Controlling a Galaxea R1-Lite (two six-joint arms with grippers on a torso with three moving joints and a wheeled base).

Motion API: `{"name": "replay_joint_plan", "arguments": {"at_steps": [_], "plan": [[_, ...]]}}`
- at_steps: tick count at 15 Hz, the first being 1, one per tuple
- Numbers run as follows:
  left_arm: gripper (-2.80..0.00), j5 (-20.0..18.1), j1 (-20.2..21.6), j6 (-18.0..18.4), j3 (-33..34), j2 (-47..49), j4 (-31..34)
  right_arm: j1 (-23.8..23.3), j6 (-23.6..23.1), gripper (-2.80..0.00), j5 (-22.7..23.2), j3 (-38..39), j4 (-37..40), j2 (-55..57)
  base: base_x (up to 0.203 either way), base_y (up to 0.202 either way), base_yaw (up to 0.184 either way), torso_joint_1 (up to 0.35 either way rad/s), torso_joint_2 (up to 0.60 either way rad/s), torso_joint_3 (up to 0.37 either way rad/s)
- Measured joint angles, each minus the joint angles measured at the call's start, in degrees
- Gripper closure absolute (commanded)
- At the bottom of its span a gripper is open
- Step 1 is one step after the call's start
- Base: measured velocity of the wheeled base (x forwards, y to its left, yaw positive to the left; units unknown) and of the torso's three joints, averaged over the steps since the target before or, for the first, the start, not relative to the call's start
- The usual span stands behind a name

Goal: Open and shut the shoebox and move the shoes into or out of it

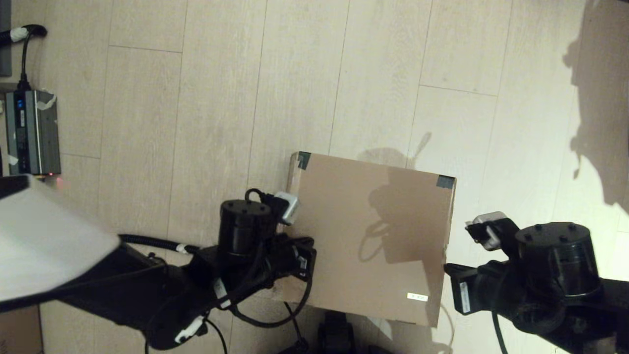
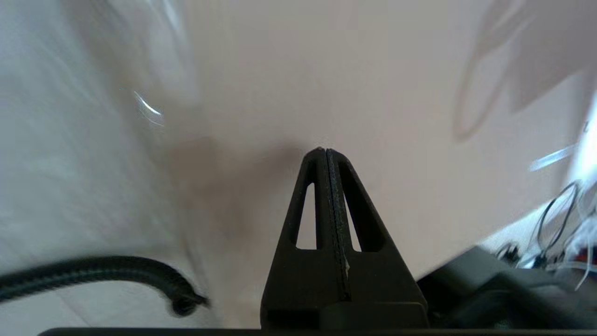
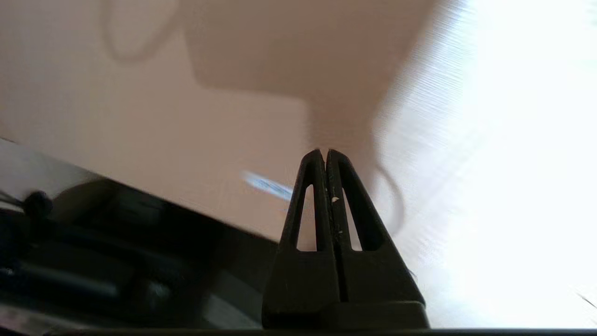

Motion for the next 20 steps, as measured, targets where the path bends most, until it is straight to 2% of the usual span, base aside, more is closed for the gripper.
{"name": "replay_joint_plan", "arguments": {"at_steps": [2,5,8,10,11,13,16,20], "plan": [[0.00,0.0,2.7,0.0,0.6,-5.8,3.7,-4.1,-1.4,0.00,-1.0,2.1,4.2,-4.8,0.000,0.000,0.000,0.000,0.00,0.000],[0.00,-1.3,12.3,-0.1,-1.1,-8.4,5.2,-10.2,-2.6,0.00,-2.1,1.9,3.2,-5.5,0.000,0.000,0.000,0.000,0.00,0.000],[0.00,-5.5,21.2,-0.2,-6.3,-3.4,5.3,-13.8,-4.1,0.00,-2.0,-0.1,-3.2,0.8,0.000,0.000,0.000,0.000,0.00,0.000],[0.00,-10.0,23.8,-0.2,-10.0,1.0,4.3,-14.8,-5.8,0.00,-0.8,-0.7,-11.6,7.0,0.000,0.000,0.000,0.000,0.00,0.000],[0.00,-11.4,23.9,-0.3,-11.6,2.8,3.9,-15.0,-6.7,0.00,0.2,-1.0,-16.5,10.1,0.000,0.000,0.000,0.000,0.00,0.000],[0.00,-12.0,22.4,-1.4,-13.8,5.2,3.9,-15.4,-7.7,0.00,1.9,-2.3,-23.7,15.0,0.000,0.000,0.000,0.000,0.00,0.000],[0.00,-11.9,17.8,-7.7,-14.9,6.7,5.3,-15.7,-7.6,0.00,2.1,-2.3,-25.9,19.4,0.000,0.000,0.000,0.000,0.00,0.000],[0.00,-11.1,14.1,-9.1,-16.1,8.6,6.0,-15.8,-7.2,0.00,4.3,-2.6,-28.2,22.1,0.000,0.000,0.000,0.000,0.00,0.000]]}}
